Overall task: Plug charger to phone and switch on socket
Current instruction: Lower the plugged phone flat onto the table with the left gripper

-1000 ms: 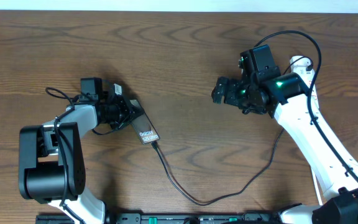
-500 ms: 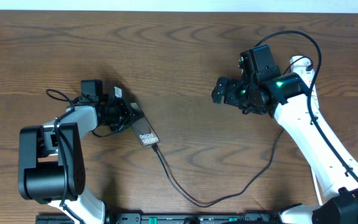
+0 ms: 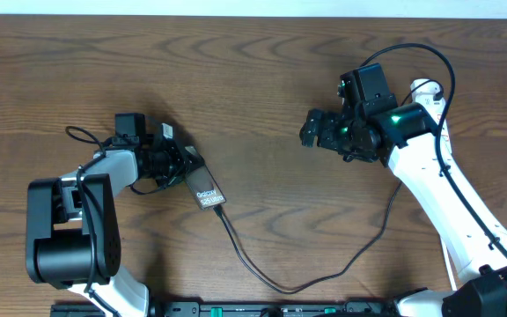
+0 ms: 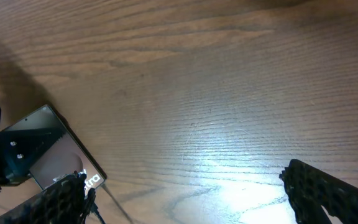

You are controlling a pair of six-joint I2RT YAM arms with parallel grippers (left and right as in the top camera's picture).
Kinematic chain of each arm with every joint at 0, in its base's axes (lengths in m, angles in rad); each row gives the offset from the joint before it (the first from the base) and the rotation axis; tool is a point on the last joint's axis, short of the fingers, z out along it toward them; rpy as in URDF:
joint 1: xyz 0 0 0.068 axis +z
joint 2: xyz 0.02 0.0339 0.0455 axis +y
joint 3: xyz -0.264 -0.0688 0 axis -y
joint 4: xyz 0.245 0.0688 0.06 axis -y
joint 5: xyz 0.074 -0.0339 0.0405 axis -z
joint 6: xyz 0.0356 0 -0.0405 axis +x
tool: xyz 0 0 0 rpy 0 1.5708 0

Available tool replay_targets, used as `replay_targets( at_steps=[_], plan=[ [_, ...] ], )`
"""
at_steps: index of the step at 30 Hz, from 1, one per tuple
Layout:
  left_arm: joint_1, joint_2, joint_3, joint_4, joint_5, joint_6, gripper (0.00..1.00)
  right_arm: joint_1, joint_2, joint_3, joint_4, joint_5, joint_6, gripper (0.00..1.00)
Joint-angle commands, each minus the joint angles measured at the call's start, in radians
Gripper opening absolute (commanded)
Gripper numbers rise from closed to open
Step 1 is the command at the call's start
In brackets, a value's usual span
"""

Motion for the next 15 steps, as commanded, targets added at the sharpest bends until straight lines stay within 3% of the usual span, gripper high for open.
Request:
replay_targets(
  at_steps=[1, 5, 11, 15],
  plan=[
    [-0.003, 0.002, -0.024, -0.030, -0.054, 0.021, 0.23, 0.004, -0.009, 0.010, -0.004, 0.007, 0.006, 0.99],
    [-0.003, 0.002, -0.024, -0.071, -0.127, 0.021, 0.25, 0.004, -0.009, 0.010, -0.005, 0.007, 0.006, 0.99],
    [-0.003, 0.002, -0.024, -0.081, -0.134, 0.021, 0.47, 0.004, -0.009, 0.010, -0.005, 0.007, 0.006, 0.99],
    [-0.003, 0.002, -0.024, -0.097, -0.154, 0.021, 0.48, 0.004, -0.009, 0.010, -0.005, 0.007, 0.006, 0.99]
  ],
)
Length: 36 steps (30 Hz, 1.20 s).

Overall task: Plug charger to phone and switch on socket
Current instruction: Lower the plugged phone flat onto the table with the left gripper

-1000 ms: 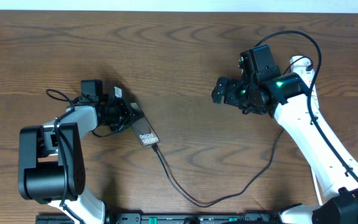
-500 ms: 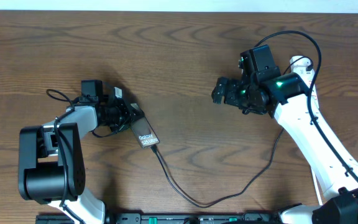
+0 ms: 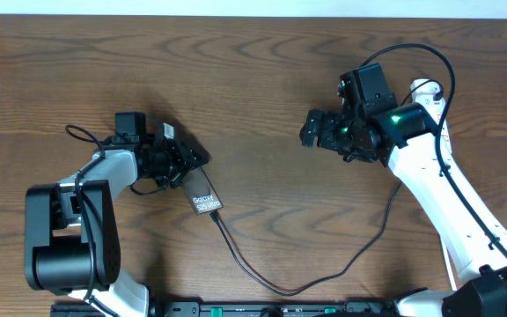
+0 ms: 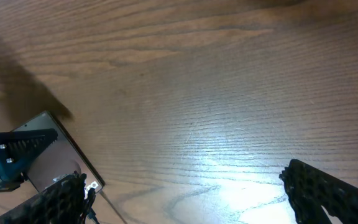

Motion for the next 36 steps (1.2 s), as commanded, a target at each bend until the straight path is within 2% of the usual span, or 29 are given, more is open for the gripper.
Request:
replay_targets(
  at_steps=[1, 16, 36],
  plan=[
    [0.002, 0.033, -0.031, -0.047, -0.167, 0.005, 0.48, 0.004, -0.009, 0.010, -0.002, 0.007, 0.006, 0.99],
    [0.002, 0.033, -0.031, -0.135, -0.326, 0.001, 0.49, 0.004, -0.009, 0.010, -0.005, 0.007, 0.006, 0.99],
    [0.002, 0.033, -0.031, -0.164, -0.328, 0.001, 0.49, 0.004, -0.009, 0.010, -0.006, 0.007, 0.006, 0.99]
  ],
)
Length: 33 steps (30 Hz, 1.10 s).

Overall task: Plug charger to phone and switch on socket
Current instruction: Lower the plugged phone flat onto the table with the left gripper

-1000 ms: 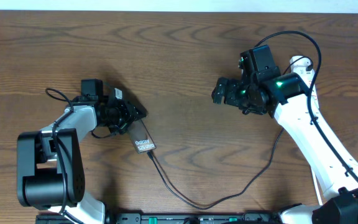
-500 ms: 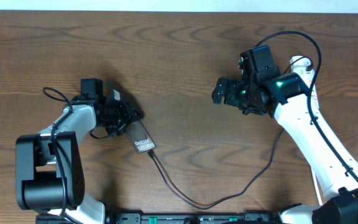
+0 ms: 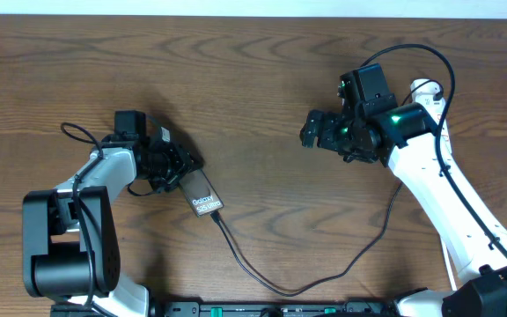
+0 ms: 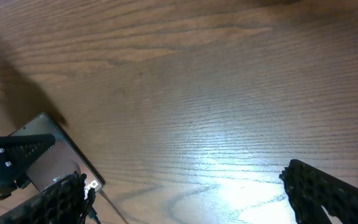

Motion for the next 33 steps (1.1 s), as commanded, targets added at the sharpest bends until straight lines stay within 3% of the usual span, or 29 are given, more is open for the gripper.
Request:
replay_targets(
  at_steps=[1, 33],
  plan=[
    [0.006, 0.062, -0.054, -0.045, -0.211, 0.002, 0.49, 0.004, -0.009, 0.010, -0.001, 0.007, 0.006, 0.99],
    [0.006, 0.063, -0.054, -0.131, -0.236, 0.003, 0.50, 0.004, -0.009, 0.010, -0.001, 0.007, 0.006, 0.99]
  ],
)
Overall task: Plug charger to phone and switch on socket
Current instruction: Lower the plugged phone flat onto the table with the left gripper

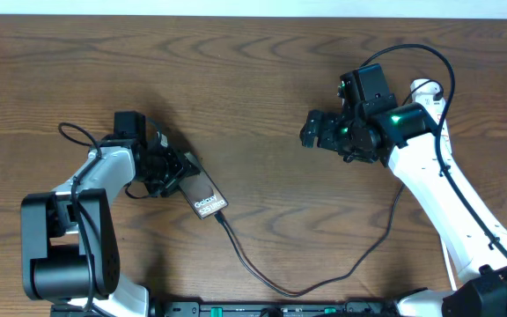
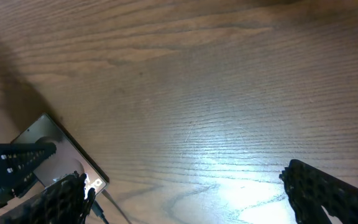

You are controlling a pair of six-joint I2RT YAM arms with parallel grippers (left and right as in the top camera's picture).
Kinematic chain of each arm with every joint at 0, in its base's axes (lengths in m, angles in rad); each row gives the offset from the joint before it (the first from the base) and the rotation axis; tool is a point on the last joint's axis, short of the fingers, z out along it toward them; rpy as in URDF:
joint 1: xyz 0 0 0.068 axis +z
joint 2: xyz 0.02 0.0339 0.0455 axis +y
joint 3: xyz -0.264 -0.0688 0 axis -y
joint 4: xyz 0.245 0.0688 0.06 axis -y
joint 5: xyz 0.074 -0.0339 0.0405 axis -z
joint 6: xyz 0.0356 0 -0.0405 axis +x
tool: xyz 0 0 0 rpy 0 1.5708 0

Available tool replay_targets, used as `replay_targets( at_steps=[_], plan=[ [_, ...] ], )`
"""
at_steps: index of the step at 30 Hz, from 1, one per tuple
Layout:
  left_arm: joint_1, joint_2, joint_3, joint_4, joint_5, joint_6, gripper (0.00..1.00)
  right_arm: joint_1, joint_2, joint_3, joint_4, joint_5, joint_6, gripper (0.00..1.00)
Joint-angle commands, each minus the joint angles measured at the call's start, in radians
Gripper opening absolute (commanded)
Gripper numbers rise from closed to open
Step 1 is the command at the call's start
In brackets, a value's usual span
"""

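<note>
The phone (image 1: 205,195) lies slanted on the wooden table at the left, its "Galaxy" label facing up; in the right wrist view its grey face (image 2: 67,155) shows at the lower left. My left gripper (image 1: 176,169) is shut on the phone's upper end, with one finger (image 2: 17,155) lying across it. The black charger cable (image 1: 271,283) meets the phone's lower end (image 2: 114,205) and loops along the table front towards the right. My right gripper (image 1: 309,130) hovers open over bare wood at the centre right, nothing between its fingers (image 2: 185,202). No socket is in view.
A black bar (image 1: 236,309) runs along the table's front edge. The right arm's own black cable (image 1: 429,53) arcs above its wrist. A thin loop of wire (image 1: 70,132) lies behind the left arm.
My left gripper has shifted slightly down and left with the phone, and the phone has turned a little. The right arm has not moved.
My left gripper held the phone's upper end with the cable at its lower end. At each later moment gripper and phone sat a little further towards the near left. The right gripper stayed open and still throughout.
</note>
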Motion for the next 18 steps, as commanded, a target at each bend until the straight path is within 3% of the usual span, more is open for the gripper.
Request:
replay_targets(
  at_steps=[1, 18],
  plan=[
    [0.005, 0.073, -0.067, -0.032, -0.186, 0.002, 0.49, 0.004, -0.009, 0.010, -0.001, 0.008, 0.006, 0.99],
    [0.005, 0.073, -0.067, -0.068, -0.186, 0.002, 0.50, 0.004, -0.009, 0.010, -0.001, 0.008, 0.006, 0.99]
  ],
)
